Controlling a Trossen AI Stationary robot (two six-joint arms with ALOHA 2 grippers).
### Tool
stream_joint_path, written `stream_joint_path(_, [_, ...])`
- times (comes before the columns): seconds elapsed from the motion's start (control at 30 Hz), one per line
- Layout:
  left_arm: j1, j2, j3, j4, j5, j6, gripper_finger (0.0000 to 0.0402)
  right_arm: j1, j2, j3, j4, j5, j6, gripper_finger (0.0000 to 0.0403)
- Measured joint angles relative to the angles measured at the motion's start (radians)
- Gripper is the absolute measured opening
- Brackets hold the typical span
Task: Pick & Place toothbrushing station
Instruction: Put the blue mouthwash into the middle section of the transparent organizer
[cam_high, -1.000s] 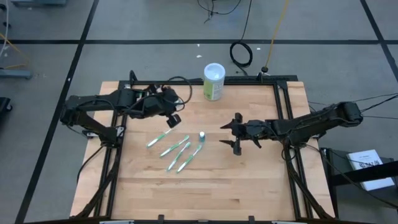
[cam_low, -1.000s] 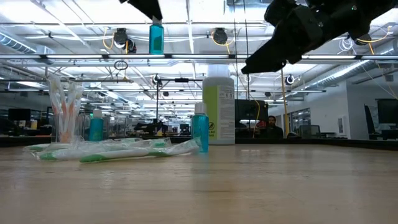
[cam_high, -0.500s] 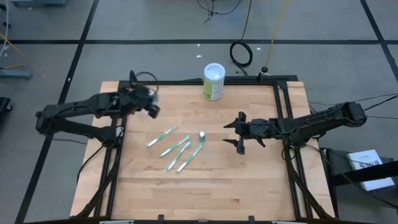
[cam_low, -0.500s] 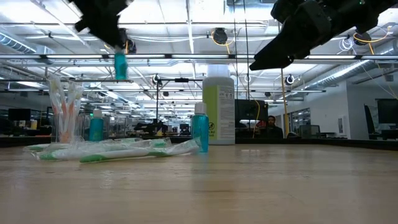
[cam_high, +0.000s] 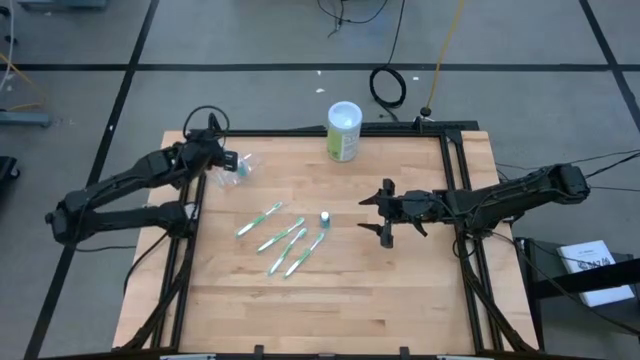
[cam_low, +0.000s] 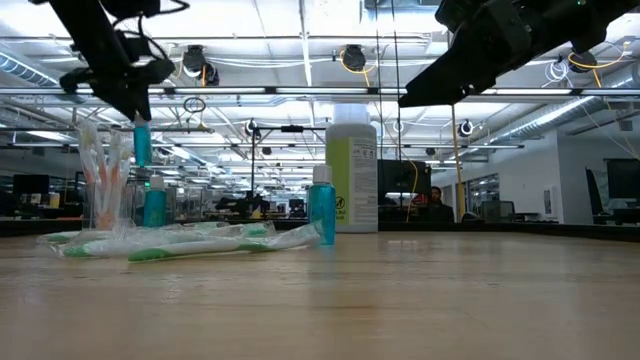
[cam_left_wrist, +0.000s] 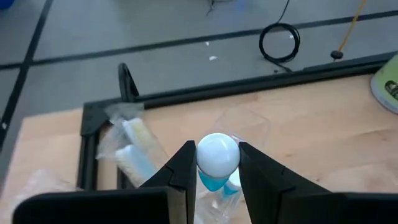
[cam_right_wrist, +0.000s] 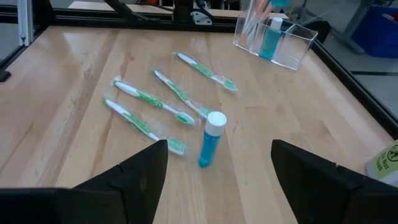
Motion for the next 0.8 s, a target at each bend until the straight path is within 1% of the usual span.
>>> stream_joint_path(0.1, [0.042,0.006,-0.034,0.052,0.047,0.020,0.0090,0.000,0.000,0.000,0.000,0.000,-0.005,0.0279])
stream_joint_path(0.2, [0.076,0.014,-0.053,0.101,0.063,0.039,0.0090,0.000,0.000,0.000,0.002,0.000,-0.006,0.0279])
stream_joint_path(0.33, [0.118,0.027,-0.074,0.111,0.080,0.042,0.0090,0.000,0.000,0.000,0.000,0.000,-0.006,0.0279])
stream_joint_path(0.5, [0.151,0.056,-0.112,0.120,0.089,0.042,0.0090,0.000,0.000,0.000,-0.005,0.000,-0.003,0.0279])
stream_joint_path(0.67, [0.184,0.082,-0.170,0.218,0.153,0.048,0.0090,0.000,0.000,0.000,-0.005,0.000,-0.003,0.0279])
stream_joint_path(0.8, [0.201,0.105,-0.203,0.260,0.163,0.044,0.0090,0.000,0.000,0.000,-0.005,0.000,0.005,0.0279])
